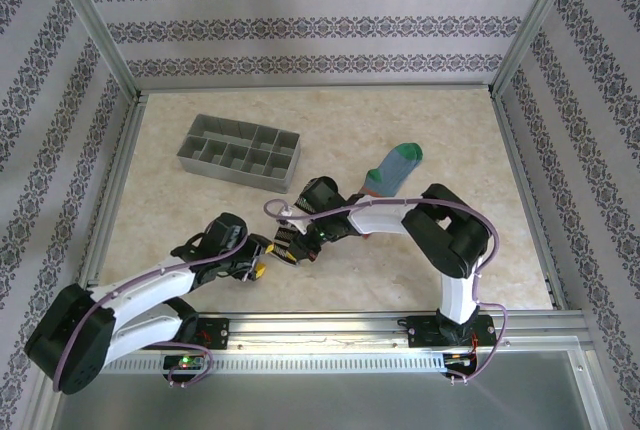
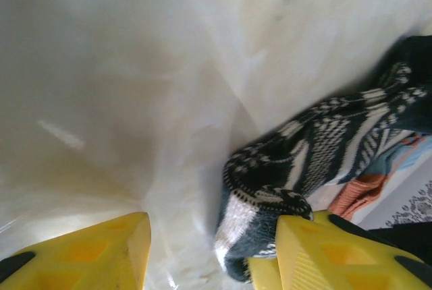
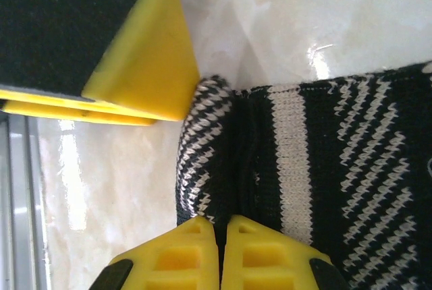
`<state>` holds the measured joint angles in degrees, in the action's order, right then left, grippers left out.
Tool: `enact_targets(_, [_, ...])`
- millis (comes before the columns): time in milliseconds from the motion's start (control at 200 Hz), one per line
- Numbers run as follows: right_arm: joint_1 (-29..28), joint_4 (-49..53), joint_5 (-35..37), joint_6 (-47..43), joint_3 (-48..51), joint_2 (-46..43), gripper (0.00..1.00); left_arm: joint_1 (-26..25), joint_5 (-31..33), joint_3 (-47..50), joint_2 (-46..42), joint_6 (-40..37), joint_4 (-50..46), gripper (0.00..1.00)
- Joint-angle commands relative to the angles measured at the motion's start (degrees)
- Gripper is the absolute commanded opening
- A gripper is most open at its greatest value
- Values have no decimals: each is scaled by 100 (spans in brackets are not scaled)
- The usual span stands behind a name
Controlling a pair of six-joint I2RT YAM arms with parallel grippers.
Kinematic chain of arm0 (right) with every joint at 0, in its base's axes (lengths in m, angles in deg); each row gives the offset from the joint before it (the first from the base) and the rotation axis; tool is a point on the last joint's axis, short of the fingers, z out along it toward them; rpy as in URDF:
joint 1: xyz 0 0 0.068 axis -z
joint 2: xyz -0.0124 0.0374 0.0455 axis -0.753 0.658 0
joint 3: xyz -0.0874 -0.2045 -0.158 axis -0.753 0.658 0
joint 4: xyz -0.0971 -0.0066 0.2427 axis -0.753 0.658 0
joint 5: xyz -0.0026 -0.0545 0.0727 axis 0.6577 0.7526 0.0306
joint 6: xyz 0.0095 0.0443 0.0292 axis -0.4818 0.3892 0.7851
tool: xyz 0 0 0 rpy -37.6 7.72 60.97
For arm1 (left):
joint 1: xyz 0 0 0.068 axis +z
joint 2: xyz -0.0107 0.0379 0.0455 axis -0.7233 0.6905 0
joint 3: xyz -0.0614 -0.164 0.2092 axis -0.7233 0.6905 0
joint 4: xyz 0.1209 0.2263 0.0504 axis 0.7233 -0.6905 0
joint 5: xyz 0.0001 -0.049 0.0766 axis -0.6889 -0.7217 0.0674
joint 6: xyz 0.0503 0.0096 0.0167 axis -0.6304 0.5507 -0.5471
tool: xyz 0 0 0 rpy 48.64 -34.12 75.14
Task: Roll the socks
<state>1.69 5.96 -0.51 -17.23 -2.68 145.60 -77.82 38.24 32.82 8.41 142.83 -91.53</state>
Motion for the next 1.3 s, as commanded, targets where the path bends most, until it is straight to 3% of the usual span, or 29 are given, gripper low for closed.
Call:
enact_targets(0, [194, 906, 36, 171, 67, 489, 0, 55, 169, 38, 258, -329, 1075, 49])
enact_targets(185, [402, 1233, -228, 306, -191, 757, 0, 55, 58, 71, 519, -377, 1268, 42])
enact_targets(380, [518, 1501, -327, 472, -444, 990, 0, 46, 167, 1, 482, -333, 1390, 45])
enact_targets(759, [760, 1496, -516, 806, -537, 1217, 0, -7, -31, -146, 447, -393, 747, 45])
enact_targets(1049, [813, 1528, -750, 871, -564, 1348, 0, -16, -148, -339, 1530, -347, 1961, 45])
enact_targets(1164, [813, 1537, -775, 859, -572, 1360, 0, -64, -207, -513, 1868, -381, 1986, 39])
enact_targets(1294, [803, 1549, -714, 797, -581, 1297, 0, -94, -304, -639, 2164, -304, 1771, 16])
